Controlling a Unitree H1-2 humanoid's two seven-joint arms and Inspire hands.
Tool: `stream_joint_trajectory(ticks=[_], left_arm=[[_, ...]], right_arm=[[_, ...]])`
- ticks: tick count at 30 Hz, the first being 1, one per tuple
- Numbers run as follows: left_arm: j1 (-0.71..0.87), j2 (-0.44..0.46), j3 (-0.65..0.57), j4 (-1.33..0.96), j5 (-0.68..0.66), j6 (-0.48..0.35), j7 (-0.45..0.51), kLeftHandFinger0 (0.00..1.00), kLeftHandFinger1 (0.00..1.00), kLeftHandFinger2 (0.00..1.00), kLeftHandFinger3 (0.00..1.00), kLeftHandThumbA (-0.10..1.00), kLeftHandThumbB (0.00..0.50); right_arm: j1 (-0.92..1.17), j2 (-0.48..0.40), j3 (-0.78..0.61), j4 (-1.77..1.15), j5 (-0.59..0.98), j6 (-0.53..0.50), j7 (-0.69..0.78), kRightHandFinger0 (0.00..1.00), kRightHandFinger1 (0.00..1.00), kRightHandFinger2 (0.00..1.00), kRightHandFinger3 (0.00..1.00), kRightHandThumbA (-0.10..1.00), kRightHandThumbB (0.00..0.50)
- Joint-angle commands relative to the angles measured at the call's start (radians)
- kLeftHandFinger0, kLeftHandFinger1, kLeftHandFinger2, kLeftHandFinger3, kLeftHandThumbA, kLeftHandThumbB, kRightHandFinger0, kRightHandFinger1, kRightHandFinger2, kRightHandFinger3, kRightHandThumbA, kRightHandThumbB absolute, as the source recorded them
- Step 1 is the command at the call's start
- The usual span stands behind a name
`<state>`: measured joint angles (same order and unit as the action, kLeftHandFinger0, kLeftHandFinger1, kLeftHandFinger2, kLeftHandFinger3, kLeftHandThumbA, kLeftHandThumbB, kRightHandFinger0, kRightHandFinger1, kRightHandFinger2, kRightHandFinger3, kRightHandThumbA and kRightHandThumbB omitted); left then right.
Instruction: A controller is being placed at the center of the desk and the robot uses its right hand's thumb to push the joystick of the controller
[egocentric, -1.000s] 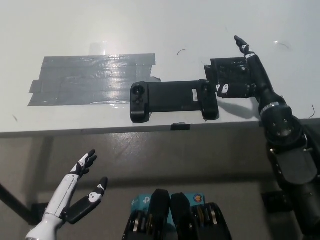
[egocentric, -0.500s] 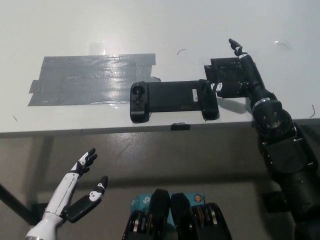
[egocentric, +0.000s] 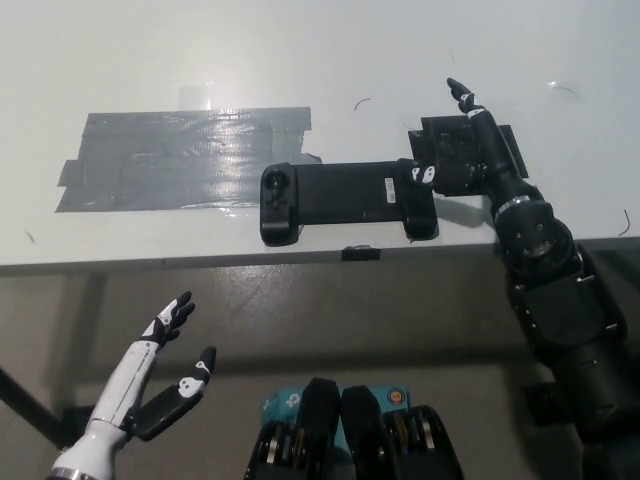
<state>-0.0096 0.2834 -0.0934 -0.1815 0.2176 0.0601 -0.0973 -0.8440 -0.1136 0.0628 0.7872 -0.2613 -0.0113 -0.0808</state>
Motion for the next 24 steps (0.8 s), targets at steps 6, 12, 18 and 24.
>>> stream_joint_trajectory(ticks=[6, 12, 18, 24], left_arm=[[-0.019, 0.010, 0.010, -0.034, 0.007, -0.024, -0.005, 1.00, 1.00, 1.00, 1.00, 0.58, 0.008], [-0.022, 0.009, 0.011, -0.041, 0.000, -0.009, -0.010, 1.00, 1.00, 1.00, 1.00, 0.57, 0.006], [-0.025, 0.009, 0.011, -0.036, -0.001, -0.016, -0.009, 1.00, 1.00, 1.00, 1.00, 0.57, 0.005], [-0.029, 0.011, 0.010, -0.026, 0.003, -0.031, -0.006, 1.00, 1.00, 1.00, 1.00, 0.56, 0.002]], right_arm=[[-0.132, -0.019, -0.003, 0.159, 0.011, -0.083, -0.050, 1.00, 1.00, 1.00, 1.00, 1.00, 0.360], [-0.172, -0.026, -0.010, 0.253, 0.027, -0.117, -0.064, 1.00, 1.00, 1.00, 1.00, 0.99, 0.354], [-0.193, -0.029, -0.009, 0.279, 0.029, -0.126, -0.073, 1.00, 1.00, 1.00, 1.00, 0.98, 0.352], [-0.208, -0.025, -0.018, 0.279, 0.038, -0.121, -0.085, 1.00, 1.00, 1.00, 1.00, 0.97, 0.334]])
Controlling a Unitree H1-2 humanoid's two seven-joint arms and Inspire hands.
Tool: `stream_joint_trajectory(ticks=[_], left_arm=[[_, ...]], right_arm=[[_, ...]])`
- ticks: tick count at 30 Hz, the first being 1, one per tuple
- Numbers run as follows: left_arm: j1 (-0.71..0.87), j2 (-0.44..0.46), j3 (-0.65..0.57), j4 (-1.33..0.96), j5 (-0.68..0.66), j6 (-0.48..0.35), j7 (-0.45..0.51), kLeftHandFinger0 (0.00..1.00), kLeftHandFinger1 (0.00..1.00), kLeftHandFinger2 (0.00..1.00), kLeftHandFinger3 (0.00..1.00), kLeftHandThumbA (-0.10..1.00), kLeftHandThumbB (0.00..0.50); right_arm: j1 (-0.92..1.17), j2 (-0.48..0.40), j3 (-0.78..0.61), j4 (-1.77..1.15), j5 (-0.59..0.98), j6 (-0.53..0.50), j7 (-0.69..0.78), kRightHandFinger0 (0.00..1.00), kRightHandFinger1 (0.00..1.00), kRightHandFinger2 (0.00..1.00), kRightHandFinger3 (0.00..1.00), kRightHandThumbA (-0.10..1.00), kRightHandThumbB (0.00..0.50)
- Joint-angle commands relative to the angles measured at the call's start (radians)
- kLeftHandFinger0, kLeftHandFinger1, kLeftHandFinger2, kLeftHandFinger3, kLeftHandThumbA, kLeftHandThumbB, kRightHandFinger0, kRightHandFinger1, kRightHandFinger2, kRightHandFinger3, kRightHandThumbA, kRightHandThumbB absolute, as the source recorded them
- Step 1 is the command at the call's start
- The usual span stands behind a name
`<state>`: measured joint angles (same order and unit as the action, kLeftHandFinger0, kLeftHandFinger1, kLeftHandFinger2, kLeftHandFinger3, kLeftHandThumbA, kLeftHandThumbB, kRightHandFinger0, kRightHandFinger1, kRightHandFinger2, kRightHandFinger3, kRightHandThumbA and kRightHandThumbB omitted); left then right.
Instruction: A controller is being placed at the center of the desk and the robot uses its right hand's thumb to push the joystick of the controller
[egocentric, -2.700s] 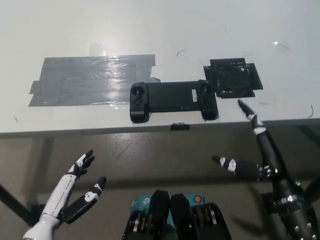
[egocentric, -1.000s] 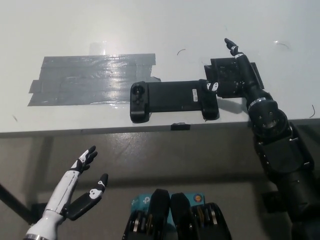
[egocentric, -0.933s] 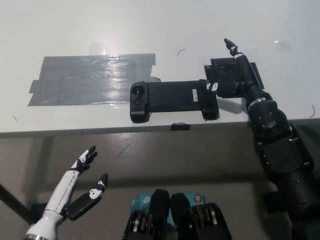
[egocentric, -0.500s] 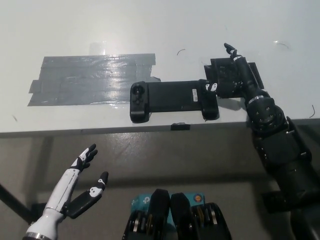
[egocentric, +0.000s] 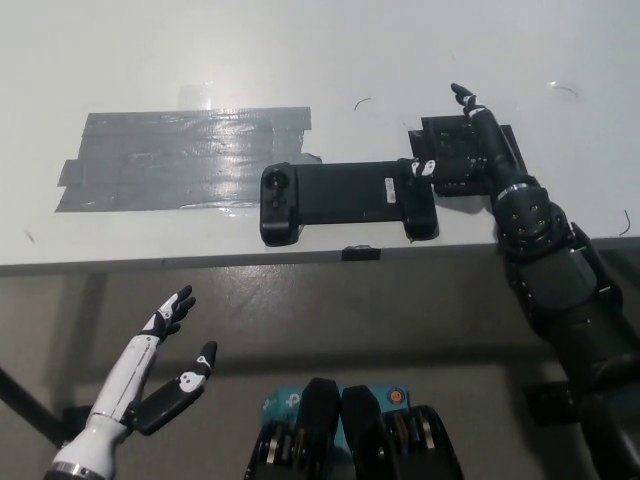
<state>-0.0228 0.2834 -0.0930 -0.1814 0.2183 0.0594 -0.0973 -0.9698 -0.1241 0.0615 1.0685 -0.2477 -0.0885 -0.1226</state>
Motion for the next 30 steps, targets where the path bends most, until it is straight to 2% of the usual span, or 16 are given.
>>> stream_joint_trajectory(ticks=[1, 7, 18, 30], left_arm=[[-0.017, 0.010, 0.009, -0.024, 0.003, -0.033, -0.006, 1.00, 1.00, 1.00, 1.00, 0.56, 0.004], [-0.017, 0.011, 0.010, -0.031, 0.001, -0.021, -0.009, 1.00, 1.00, 1.00, 1.00, 0.57, 0.010], [-0.018, 0.012, 0.008, -0.038, 0.008, -0.015, -0.010, 1.00, 1.00, 1.00, 1.00, 0.56, 0.000], [-0.025, 0.012, 0.008, -0.034, 0.007, -0.020, -0.010, 1.00, 1.00, 1.00, 1.00, 0.59, 0.008]], right_arm=[[-0.084, -0.016, -0.017, -0.003, 0.024, -0.043, -0.044, 1.00, 1.00, 1.00, 1.00, 0.97, 0.331], [-0.094, -0.024, -0.006, 0.003, 0.010, -0.051, -0.059, 1.00, 1.00, 1.00, 1.00, 1.00, 0.361], [-0.130, -0.039, -0.003, 0.032, 0.001, -0.041, -0.078, 1.00, 1.00, 1.00, 1.00, 1.00, 0.305], [-0.150, -0.070, 0.005, -0.047, -0.010, -0.065, -0.087, 1.00, 1.00, 1.00, 1.00, 1.00, 0.323]])
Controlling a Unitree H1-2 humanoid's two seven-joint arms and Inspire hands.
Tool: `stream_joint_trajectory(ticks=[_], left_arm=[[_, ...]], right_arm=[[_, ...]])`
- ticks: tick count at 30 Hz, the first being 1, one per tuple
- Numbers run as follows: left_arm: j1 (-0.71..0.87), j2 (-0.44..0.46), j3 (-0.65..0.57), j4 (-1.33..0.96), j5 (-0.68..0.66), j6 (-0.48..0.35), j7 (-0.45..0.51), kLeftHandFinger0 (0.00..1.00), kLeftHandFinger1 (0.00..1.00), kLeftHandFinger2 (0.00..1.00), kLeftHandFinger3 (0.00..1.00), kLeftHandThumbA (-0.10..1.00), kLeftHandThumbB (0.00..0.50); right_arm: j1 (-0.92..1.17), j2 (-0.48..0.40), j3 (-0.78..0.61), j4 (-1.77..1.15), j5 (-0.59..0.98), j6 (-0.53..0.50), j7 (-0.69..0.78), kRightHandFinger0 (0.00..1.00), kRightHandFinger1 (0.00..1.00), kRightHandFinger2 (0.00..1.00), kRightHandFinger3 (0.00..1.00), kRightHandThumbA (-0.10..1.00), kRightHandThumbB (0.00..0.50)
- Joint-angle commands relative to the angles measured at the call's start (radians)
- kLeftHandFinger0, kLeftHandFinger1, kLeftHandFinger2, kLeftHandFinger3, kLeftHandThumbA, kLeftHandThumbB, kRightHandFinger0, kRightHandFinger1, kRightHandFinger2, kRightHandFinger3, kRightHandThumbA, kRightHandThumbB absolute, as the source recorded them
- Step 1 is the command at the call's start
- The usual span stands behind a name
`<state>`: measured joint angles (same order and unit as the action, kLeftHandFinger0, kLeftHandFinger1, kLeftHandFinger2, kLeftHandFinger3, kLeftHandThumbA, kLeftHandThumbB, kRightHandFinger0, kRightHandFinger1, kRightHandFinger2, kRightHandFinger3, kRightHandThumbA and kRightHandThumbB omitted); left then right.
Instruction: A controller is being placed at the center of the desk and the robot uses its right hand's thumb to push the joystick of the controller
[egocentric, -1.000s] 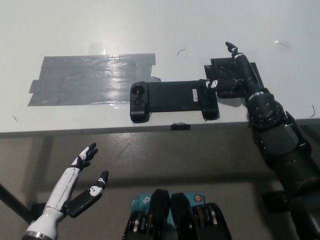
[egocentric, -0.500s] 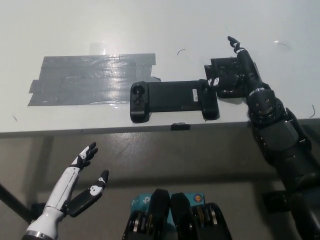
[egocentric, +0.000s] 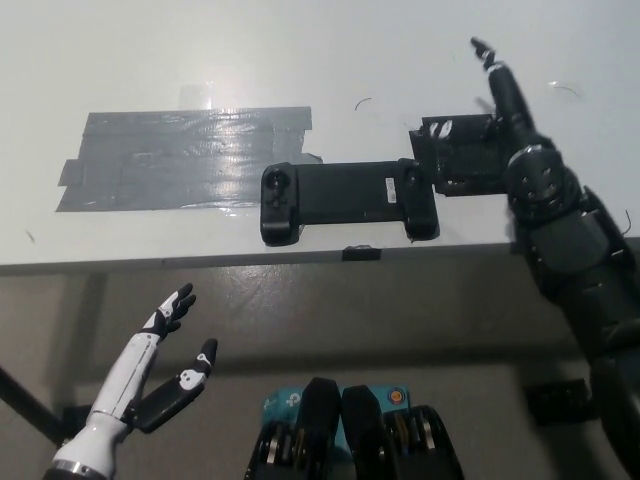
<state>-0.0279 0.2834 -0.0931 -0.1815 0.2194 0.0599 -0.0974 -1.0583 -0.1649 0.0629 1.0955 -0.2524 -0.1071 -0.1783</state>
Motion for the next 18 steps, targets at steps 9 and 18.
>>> stream_joint_trajectory(ticks=[9, 18], left_arm=[[-0.019, 0.012, 0.012, -0.041, 0.001, -0.001, -0.013, 1.00, 1.00, 1.00, 1.00, 0.58, 0.000], [-0.037, 0.016, 0.011, -0.029, 0.004, -0.013, -0.012, 1.00, 1.00, 1.00, 1.00, 0.58, 0.004]], right_arm=[[-0.015, -0.042, -0.010, -0.411, 0.010, 0.036, 0.026, 1.00, 1.00, 1.00, 1.00, 1.00, 0.352], [0.190, -0.032, 0.014, -0.935, 0.013, 0.113, 0.108, 1.00, 1.00, 1.00, 1.00, 1.00, 0.294]])
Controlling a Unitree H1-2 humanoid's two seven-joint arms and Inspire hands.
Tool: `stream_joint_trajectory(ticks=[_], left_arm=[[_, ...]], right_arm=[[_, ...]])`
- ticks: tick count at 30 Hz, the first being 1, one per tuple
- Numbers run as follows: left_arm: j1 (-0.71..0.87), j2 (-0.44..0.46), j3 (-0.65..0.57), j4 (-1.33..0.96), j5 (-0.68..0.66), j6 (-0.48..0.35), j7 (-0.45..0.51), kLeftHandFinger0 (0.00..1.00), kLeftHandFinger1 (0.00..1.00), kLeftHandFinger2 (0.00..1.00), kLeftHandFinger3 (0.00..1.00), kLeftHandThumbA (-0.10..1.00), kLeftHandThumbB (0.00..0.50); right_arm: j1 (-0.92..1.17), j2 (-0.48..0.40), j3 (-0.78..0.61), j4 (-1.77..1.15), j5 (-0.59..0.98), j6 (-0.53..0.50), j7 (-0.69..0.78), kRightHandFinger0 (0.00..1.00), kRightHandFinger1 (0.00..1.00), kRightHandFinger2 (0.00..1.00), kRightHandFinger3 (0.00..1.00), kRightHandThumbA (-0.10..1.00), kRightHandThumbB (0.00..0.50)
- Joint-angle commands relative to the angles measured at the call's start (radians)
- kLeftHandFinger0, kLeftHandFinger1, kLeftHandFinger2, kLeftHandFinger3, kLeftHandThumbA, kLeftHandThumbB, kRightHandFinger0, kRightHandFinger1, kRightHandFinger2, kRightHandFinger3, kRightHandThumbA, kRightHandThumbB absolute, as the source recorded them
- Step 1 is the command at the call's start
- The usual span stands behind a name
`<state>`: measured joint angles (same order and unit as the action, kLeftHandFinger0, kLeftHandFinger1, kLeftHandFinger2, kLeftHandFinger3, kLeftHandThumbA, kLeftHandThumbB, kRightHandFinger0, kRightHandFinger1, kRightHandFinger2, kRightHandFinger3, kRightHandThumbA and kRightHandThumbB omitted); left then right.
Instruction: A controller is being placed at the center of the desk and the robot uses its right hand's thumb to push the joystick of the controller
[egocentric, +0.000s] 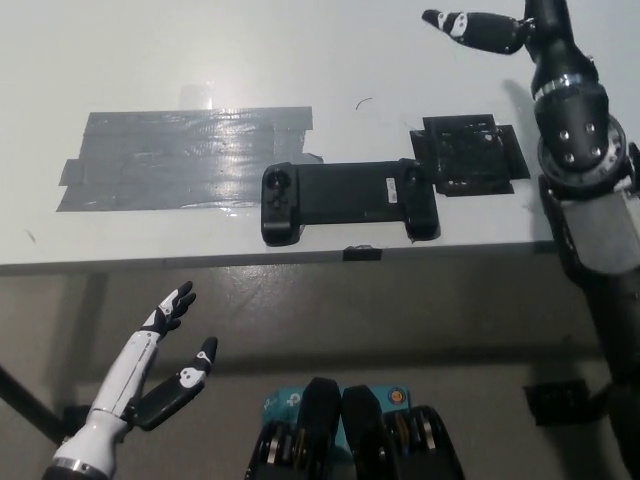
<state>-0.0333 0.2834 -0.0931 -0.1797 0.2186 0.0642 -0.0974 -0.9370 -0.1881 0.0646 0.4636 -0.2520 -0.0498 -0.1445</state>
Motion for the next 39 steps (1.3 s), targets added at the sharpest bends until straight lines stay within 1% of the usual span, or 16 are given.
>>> stream_joint_trajectory(ticks=[1, 4, 6, 10, 13, 14, 16, 19, 20, 21, 24, 26, 29, 31, 35, 39], left_arm=[[-0.035, 0.016, 0.011, -0.024, 0.005, -0.026, -0.010, 1.00, 1.00, 1.00, 1.00, 0.58, 0.005], [-0.039, 0.019, 0.009, -0.020, 0.007, -0.024, -0.013, 1.00, 1.00, 1.00, 1.00, 0.58, 0.006], [-0.042, 0.019, 0.009, -0.020, 0.003, -0.020, -0.015, 1.00, 1.00, 1.00, 1.00, 0.58, 0.004], [-0.033, 0.020, 0.010, -0.014, -0.005, -0.033, -0.015, 1.00, 1.00, 1.00, 1.00, 0.57, 0.000], [-0.023, 0.021, 0.007, -0.008, 0.005, -0.043, -0.010, 1.00, 1.00, 1.00, 1.00, 0.56, 0.000], [-0.018, 0.020, 0.007, -0.008, 0.003, -0.042, -0.011, 1.00, 1.00, 1.00, 1.00, 0.56, 0.000], [-0.012, 0.018, 0.005, -0.009, 0.002, -0.034, -0.013, 1.00, 1.00, 1.00, 1.00, 0.56, 0.000], [-0.003, 0.014, 0.006, -0.010, -0.006, -0.033, -0.014, 1.00, 1.00, 1.00, 1.00, 0.55, 0.000], [0.002, 0.014, 0.006, -0.011, -0.004, -0.034, -0.012, 1.00, 1.00, 1.00, 1.00, 0.55, 0.000], [0.007, 0.012, 0.009, -0.011, -0.010, -0.037, -0.011, 1.00, 1.00, 1.00, 1.00, 0.53, 0.000], [0.014, 0.009, 0.009, -0.019, -0.011, -0.027, -0.011, 1.00, 1.00, 1.00, 1.00, 0.53, 0.001], [0.017, 0.007, 0.008, -0.016, -0.012, -0.034, -0.009, 1.00, 1.00, 1.00, 1.00, 0.52, 0.004], [0.020, 0.008, 0.007, -0.019, -0.002, -0.033, -0.007, 1.00, 1.00, 1.00, 1.00, 0.53, 0.004], [0.023, 0.007, 0.009, -0.024, -0.009, -0.029, -0.009, 1.00, 1.00, 1.00, 1.00, 0.53, 0.001], [0.021, 0.010, 0.011, -0.020, -0.011, -0.039, -0.008, 1.00, 1.00, 1.00, 1.00, 0.52, 0.000], [0.017, 0.012, 0.010, -0.022, -0.001, -0.033, -0.008, 1.00, 1.00, 1.00, 1.00, 0.53, 0.004]], right_arm=[[0.118, 0.000, 0.021, -0.398, 0.018, 0.087, 0.092, 1.00, 1.00, 1.00, 1.00, 1.00, 0.323], [0.218, 0.010, 0.049, -0.568, 0.011, 0.130, 0.120, 1.00, 1.00, 1.00, 1.00, 1.00, 0.356], [0.302, 0.022, 0.069, -0.674, 0.013, 0.145, 0.133, 1.00, 1.00, 1.00, 1.00, 1.00, 0.351], [0.489, 0.039, 0.117, -0.803, -0.018, 0.120, 0.129, 1.00, 1.00, 1.00, 1.00, 1.00, 0.330], [0.598, 0.042, 0.134, -0.803, -0.028, 0.089, 0.116, 1.00, 1.00, 1.00, 1.00, 1.00, 0.351], [0.630, 0.039, 0.138, -0.790, -0.023, 0.076, 0.115, 1.00, 1.00, 1.00, 1.00, 1.00, 0.343], [0.675, 0.041, 0.138, -0.754, -0.009, 0.050, 0.109, 1.00, 1.00, 1.00, 1.00, 1.00, 0.343], [0.713, 0.039, 0.137, -0.705, 0.008, 0.025, 0.114, 1.00, 1.00, 1.00, 1.00, 1.00, 0.340], [0.722, 0.040, 0.137, -0.681, 0.013, 0.013, 0.117, 1.00, 1.00, 1.00, 1.00, 1.00, 0.327], [0.733, 0.040, 0.139, -0.654, 0.011, 0.014, 0.122, 1.00, 1.00, 1.00, 1.00, 1.00, 0.334], [0.750, 0.039, 0.137, -0.617, 0.011, 0.014, 0.132, 1.00, 1.00, 1.00, 1.00, 1.00, 0.336], [0.763, 0.035, 0.134, -0.575, 0.016, -0.005, 0.136, 1.00, 1.00, 1.00, 1.00, 1.00, 0.327], [0.766, 0.030, 0.137, -0.534, -0.002, -0.025, 0.134, 1.00, 1.00, 1.00, 1.00, 1.00, 0.290], [0.765, 0.031, 0.137, -0.515, -0.007, -0.033, 0.133, 1.00, 1.00, 1.00, 1.00, 1.00, 0.299], [0.756, 0.032, 0.136, -0.492, -0.009, -0.050, 0.133, 1.00, 1.00, 1.00, 1.00, 1.00, 0.296], [0.749, 0.031, 0.136, -0.487, -0.016, -0.036, 0.140, 1.00, 1.00, 1.00, 1.00, 1.00, 0.291]])
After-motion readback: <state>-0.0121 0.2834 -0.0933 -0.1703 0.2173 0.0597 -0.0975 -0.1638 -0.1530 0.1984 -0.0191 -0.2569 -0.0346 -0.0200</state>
